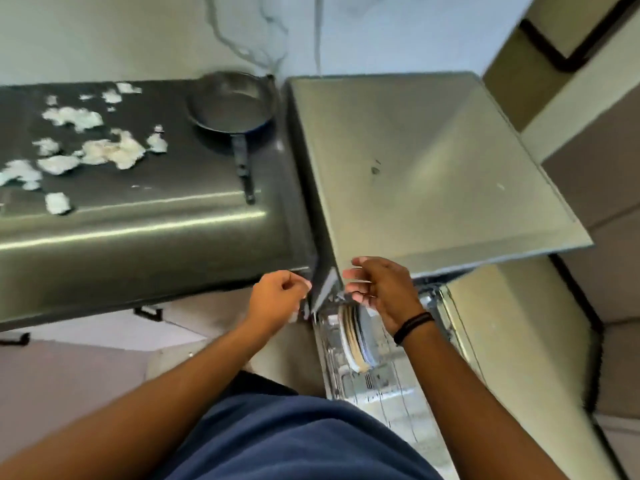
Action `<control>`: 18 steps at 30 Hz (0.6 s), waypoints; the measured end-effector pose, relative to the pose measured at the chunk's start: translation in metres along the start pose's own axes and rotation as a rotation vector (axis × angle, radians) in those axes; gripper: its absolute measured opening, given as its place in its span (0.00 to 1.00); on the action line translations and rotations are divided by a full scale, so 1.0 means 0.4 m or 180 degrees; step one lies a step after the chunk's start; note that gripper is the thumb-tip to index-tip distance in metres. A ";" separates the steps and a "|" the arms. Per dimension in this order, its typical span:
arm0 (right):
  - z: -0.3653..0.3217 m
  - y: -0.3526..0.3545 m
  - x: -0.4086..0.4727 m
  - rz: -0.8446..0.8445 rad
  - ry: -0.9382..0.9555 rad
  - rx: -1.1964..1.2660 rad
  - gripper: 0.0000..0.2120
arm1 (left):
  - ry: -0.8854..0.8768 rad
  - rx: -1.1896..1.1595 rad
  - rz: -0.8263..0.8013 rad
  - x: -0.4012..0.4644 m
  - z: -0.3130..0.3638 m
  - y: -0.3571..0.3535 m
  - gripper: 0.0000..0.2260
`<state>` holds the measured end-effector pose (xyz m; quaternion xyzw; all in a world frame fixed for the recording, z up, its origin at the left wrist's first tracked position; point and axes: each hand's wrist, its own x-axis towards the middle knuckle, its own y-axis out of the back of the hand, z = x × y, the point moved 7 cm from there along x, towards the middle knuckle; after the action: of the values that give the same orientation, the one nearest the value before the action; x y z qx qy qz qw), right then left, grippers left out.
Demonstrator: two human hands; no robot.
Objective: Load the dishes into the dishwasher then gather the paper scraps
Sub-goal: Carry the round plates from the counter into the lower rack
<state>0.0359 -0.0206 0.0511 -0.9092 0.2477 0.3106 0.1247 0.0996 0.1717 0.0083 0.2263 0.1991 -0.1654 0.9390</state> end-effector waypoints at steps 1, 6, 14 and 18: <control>-0.020 -0.051 -0.002 -0.0086 0.0039 -0.0020 0.07 | -0.0019 -0.0112 0.0121 -0.006 -0.006 0.053 0.07; -0.076 -0.384 -0.004 -0.0748 0.0173 -0.0449 0.08 | -0.0010 -0.0787 0.0913 -0.028 -0.082 0.357 0.05; -0.033 -0.823 -0.013 -0.1579 0.0086 -0.0941 0.08 | 0.0127 -0.1706 0.1970 -0.103 -0.251 0.726 0.04; 0.023 -0.979 -0.027 -0.1946 -0.0062 -0.1260 0.08 | 0.0373 -0.2064 0.2638 -0.168 -0.355 0.841 0.04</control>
<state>0.2307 0.3183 0.0793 -0.9447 -0.1017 0.3096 0.0356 0.1340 0.5397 0.0431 -0.0072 0.1861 0.3026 0.9348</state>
